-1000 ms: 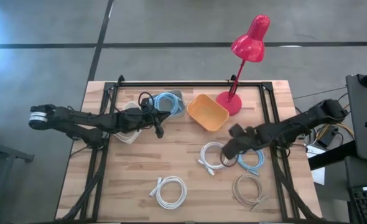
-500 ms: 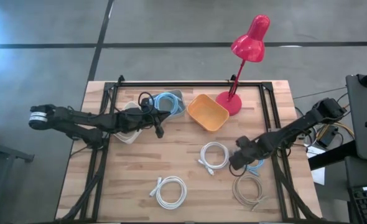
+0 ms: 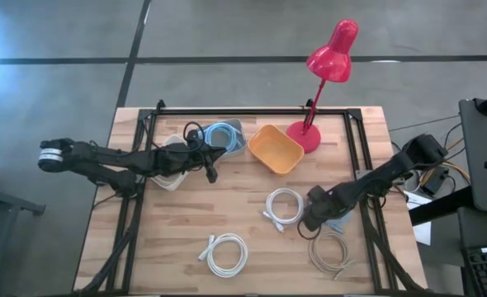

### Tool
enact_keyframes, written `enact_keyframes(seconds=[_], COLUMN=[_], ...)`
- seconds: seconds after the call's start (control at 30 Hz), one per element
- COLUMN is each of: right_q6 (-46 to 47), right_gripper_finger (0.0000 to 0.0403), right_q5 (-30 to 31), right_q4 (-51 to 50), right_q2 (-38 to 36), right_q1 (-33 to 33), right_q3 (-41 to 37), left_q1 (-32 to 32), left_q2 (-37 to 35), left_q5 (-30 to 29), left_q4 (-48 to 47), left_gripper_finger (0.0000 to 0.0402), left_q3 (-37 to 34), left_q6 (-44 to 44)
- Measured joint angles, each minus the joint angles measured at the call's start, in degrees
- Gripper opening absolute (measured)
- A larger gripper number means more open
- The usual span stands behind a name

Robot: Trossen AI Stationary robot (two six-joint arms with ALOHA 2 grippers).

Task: Sort HDMI cables
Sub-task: Put the light blue hdmi cable into the gray bin

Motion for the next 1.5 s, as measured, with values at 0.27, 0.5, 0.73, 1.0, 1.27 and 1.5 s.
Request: enact_keyframes(seconds=[0.27, 0.5, 0.73, 1.0, 1.27, 1.5], right_q6=[-5.34, -7.83, -12.03, -13.49, -31.47, -49.26], right_gripper_finger=[0.0131, 0.0082, 0.0032, 0.0039, 0.0041, 0.0042], right_q5=[0.00, 0.18, 0.88, 14.86, 47.49, 55.12], right_q4=[-1.80, -2.62, -4.38, -12.03, -4.14, 12.68], right_q2=[3.85, 3.62, 1.50, -3.63, -5.27, -5.01], right_q1=[-0.13, -0.13, -0.17, -0.13, -0.17, -0.74], right_q3=[2.26, 3.43, 6.73, 13.38, 15.85, 15.00], left_q1=[0.00, 0.00, 0.00, 0.00, -0.02, -0.04], left_q2=[0.01, 0.01, 0.01, 0.01, 0.01, 0.51], left_q5=[0.04, 0.07, 0.11, 3.60, 11.20, 14.19], left_q4=[0.07, 0.12, 0.07, 0.04, 0.63, 1.31], left_gripper_finger=[0.0028, 0.0028, 0.0028, 0.0028, 0.0033, 0.0098], left_q3=[0.00, 0.00, 0.00, 0.00, -0.02, -0.02], left_q6=[0.00, 0.01, 0.00, 0.13, -1.95, -2.32])
